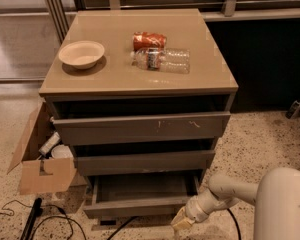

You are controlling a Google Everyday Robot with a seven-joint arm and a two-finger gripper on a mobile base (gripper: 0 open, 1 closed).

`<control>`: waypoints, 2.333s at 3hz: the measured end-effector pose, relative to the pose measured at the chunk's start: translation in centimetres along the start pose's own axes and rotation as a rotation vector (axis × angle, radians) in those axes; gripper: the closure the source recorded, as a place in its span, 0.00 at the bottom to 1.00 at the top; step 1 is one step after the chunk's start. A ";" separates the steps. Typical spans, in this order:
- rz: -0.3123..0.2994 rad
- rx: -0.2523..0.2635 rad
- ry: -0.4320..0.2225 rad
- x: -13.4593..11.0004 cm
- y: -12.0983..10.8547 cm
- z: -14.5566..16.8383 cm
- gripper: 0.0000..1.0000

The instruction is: Close bottom drawer

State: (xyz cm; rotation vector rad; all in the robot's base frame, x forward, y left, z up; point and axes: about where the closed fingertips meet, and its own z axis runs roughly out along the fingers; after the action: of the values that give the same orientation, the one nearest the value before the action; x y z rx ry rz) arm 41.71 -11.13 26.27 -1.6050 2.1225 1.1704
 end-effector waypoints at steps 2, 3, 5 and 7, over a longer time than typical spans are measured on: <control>0.059 0.088 0.023 -0.3 -3.3 0.7 1.00; 0.125 0.184 0.023 0.7 -4.4 1.6 1.00; 0.119 0.168 0.031 0.4 -4.7 2.7 1.00; 0.118 0.214 0.054 -0.3 -8.4 5.1 0.96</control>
Offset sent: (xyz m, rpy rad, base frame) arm 0.0424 0.0007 -0.0340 -0.1457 -0.0682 -0.1742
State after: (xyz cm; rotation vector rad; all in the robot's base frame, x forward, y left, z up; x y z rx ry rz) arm 47.88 -7.98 19.34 -1.4507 2.3152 0.9045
